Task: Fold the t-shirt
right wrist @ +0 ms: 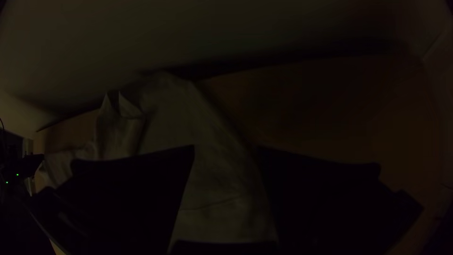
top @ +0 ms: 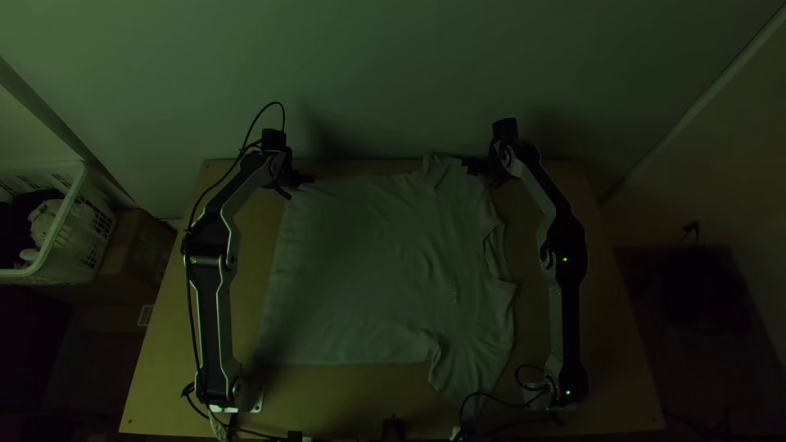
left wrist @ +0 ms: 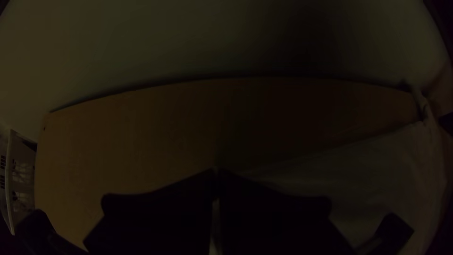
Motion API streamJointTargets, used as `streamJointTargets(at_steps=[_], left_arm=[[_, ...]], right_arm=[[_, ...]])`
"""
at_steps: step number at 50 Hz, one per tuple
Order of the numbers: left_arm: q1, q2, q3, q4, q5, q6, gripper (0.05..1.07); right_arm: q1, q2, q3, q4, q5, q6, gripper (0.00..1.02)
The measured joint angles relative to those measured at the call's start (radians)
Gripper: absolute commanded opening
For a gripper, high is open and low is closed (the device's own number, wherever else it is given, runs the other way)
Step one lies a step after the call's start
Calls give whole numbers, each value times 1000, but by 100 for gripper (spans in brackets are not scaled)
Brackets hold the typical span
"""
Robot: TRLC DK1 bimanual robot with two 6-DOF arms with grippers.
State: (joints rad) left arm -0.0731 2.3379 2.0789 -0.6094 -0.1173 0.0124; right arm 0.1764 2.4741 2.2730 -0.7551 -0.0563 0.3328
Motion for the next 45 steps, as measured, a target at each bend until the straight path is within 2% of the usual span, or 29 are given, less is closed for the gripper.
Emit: streamJointTargets(at_steps=[8,11,16,20,22,23,45], left_arm=[[3,-10,-15,-3,1,0,8],[3,-13,-17,-3,1,0,8],[3,-18,-26,-3,1,0,8],[3,-24,-34,-3,1,0,8],[3,-26,-38,-3,1,0,8],[3,-28,-40,-3,1,0,8],[8,-35,-48,-2,4,-1,8]], right_arm=[[5,28,0,23,8,0,58],[5,37,1,36,14,0,48],[5,44,7,45,15,0,25],[5,50,11,54,15,0,16],[5,53,13,60,14,0,4],[5,54,14,62,15,0,2],[-6,54,15,63,19,0,2]])
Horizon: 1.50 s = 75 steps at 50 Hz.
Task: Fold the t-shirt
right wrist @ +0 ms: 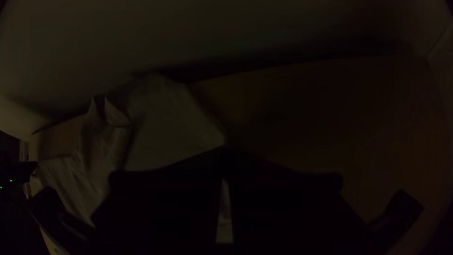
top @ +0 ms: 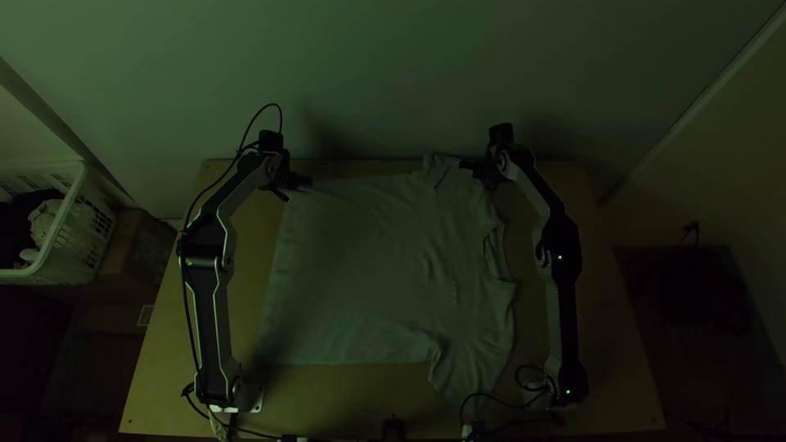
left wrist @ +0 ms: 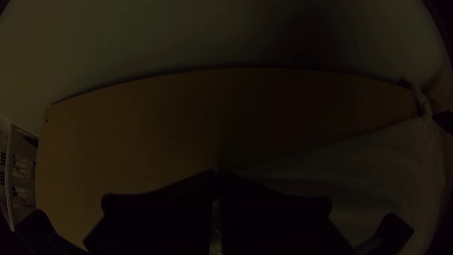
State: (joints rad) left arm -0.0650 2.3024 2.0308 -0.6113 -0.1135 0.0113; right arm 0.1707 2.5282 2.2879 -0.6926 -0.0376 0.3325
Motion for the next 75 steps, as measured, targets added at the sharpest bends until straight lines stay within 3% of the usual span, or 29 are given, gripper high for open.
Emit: streamJointTargets(at_steps=[16,50,75], left_arm=[[31,0,2,18,13,-15,8],[60,-105,15,-36,73,-117,8],[60,-266,-283,65,85,-120,8]], right_arm=[[-42,-29,-11,-26,3,0,2],[-34,-175,-101,-122,8,-35,2],[-33,-383,-373,-121,8,-61,2]])
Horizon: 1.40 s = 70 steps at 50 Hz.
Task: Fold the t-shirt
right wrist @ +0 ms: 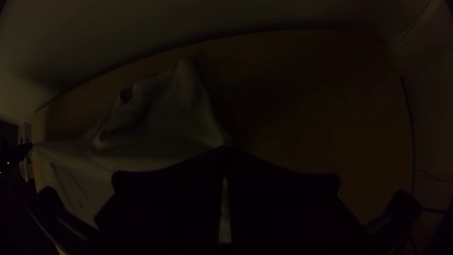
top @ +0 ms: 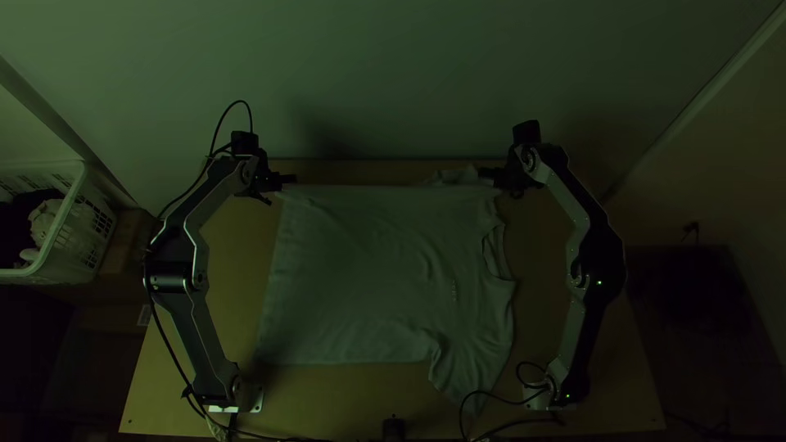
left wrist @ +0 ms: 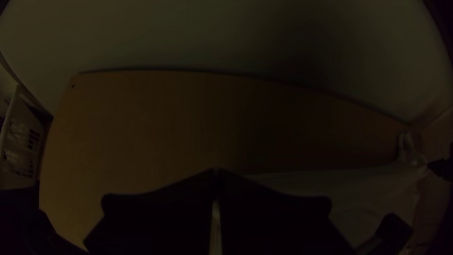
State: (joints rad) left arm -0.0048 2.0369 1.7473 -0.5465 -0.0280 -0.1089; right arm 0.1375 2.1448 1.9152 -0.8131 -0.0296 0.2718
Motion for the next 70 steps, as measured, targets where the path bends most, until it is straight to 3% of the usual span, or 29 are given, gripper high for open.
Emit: streamJointTargets(at_steps=[32,70], left_arm=[[-14,-239,-336,87,1,0,8],[-44,-427,-641,176,1,0,8]], right_arm=[[46,-295,-424,105,15,-15,2],[77,-537,-773,180,34,-14,2]])
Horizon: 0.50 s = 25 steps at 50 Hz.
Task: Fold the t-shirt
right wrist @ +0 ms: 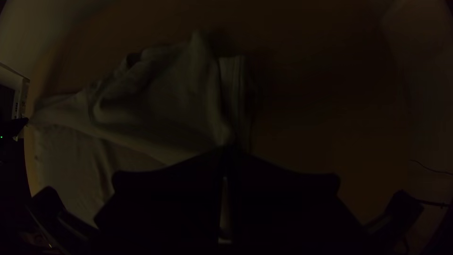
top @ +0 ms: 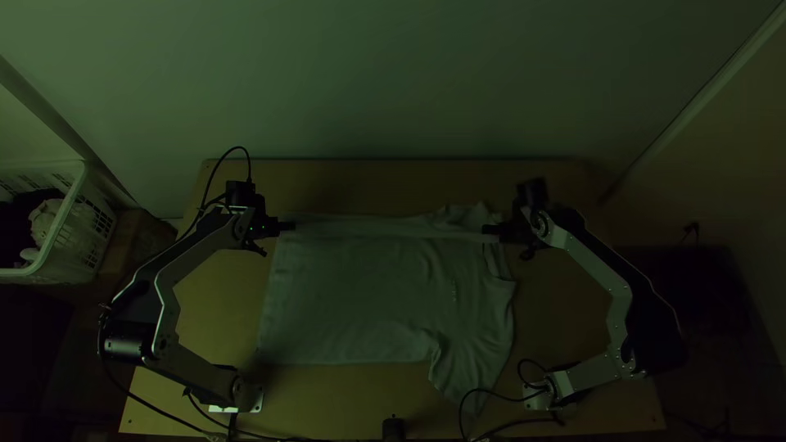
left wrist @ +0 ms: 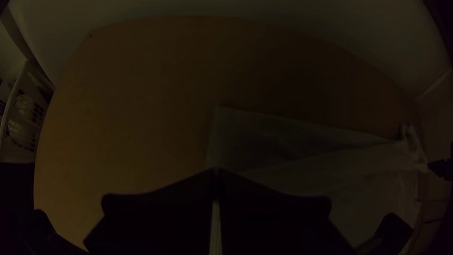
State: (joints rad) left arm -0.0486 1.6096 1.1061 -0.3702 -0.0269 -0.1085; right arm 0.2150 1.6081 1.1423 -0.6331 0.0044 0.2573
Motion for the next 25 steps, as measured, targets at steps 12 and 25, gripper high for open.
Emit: streamJointTargets(at_steps=[12,25], left_arm=[[0,-19,-61,23,0,0,8],[-16,-90,-159,48,1,0,58]], right_arm=[[0,-61,-95,22,0,0,2],[-3,-109,-167,68,19,0,92]])
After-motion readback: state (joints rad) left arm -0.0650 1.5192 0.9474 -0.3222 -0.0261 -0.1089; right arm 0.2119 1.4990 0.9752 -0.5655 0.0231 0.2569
